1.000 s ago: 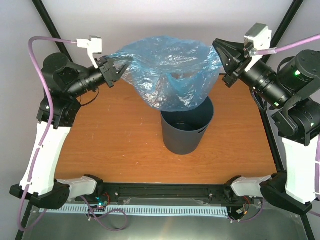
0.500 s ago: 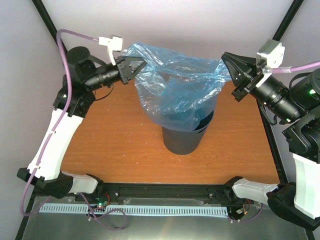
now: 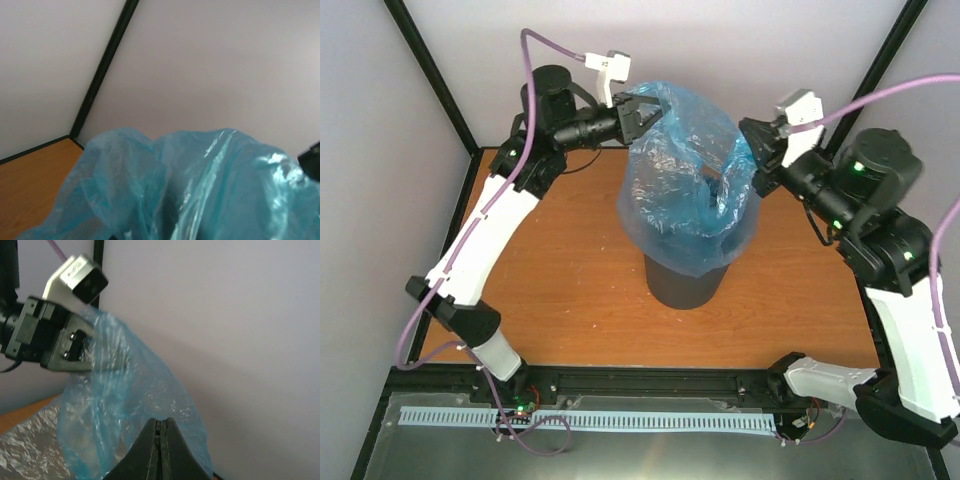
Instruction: Put the trash bags into the trash bin
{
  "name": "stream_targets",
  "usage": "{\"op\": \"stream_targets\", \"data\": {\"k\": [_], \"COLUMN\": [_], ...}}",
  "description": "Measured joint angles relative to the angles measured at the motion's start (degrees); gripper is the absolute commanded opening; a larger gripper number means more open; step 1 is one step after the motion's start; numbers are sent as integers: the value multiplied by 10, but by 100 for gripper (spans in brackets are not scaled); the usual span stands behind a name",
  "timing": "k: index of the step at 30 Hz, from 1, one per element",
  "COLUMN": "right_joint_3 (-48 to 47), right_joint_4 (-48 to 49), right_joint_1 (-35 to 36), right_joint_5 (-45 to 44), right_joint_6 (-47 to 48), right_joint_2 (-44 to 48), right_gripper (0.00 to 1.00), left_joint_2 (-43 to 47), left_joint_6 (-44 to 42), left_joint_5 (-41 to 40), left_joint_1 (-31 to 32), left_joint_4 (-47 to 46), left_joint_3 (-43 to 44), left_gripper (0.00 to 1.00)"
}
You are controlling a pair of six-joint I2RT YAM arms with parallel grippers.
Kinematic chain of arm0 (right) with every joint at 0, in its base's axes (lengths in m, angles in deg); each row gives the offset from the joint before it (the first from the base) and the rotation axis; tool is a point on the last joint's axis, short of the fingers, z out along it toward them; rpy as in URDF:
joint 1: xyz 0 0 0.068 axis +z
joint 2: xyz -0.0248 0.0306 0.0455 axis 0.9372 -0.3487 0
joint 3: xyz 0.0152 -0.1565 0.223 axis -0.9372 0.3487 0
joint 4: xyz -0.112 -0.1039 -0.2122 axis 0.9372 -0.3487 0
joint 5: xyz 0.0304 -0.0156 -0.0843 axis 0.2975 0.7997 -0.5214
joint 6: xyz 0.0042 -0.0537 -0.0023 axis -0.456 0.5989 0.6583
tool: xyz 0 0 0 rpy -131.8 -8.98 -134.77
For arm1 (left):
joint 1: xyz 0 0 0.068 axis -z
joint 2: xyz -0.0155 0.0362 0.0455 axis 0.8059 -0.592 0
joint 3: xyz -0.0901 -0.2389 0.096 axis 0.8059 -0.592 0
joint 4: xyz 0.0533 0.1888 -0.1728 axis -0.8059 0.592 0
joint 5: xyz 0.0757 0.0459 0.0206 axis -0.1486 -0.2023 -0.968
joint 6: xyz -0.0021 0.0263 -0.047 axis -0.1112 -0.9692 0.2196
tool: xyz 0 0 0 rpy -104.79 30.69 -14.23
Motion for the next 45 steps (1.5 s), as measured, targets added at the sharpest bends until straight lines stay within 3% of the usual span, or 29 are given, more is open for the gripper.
{"op": "stream_targets", "data": {"k": [9,14,19,20,22,24,29,36,41,45], "right_joint_3": [16,12,0,0,0,1,-14,-94,-100,-45], "right_joint_4": [20,34,43,44,46,45,7,-75,-110,-118], "right_joint_1": [-14,-94,-203,-219,-244,-257,-260,-260,-260,-260], "right_joint_5": [-35,-16,60,80,120,161,259,255,183,129], "right_joint_6": [2,-16,-49,-56,-66,-74,-68,-58,-43,-28], "right_joint_2": [-53,-68,-91,-95,-101,-102,-96,-56,-5,31], "right_gripper": [3,3,3,9,36,55,86,100,100,100], "left_joint_2": [-147,-213,-245,-246,-246,-246,-229,-139,-79,-44], "left_joint_6": [-14,10,43,46,52,54,42,40,42,29], "left_joint_5": [-36,-3,24,28,33,33,5,-54,-96,-139], "left_joint_1": [-1,-2,-2,-2,-2,-2,-3,-21,-35,-36], "left_joint_4": [7,-21,-60,-65,-75,-82,-82,-71,-57,-21], "left_joint_3": [129,182,204,205,205,206,183,97,64,54], "left_gripper": [1,1,1,1,1,1,1,1,1,1]}}
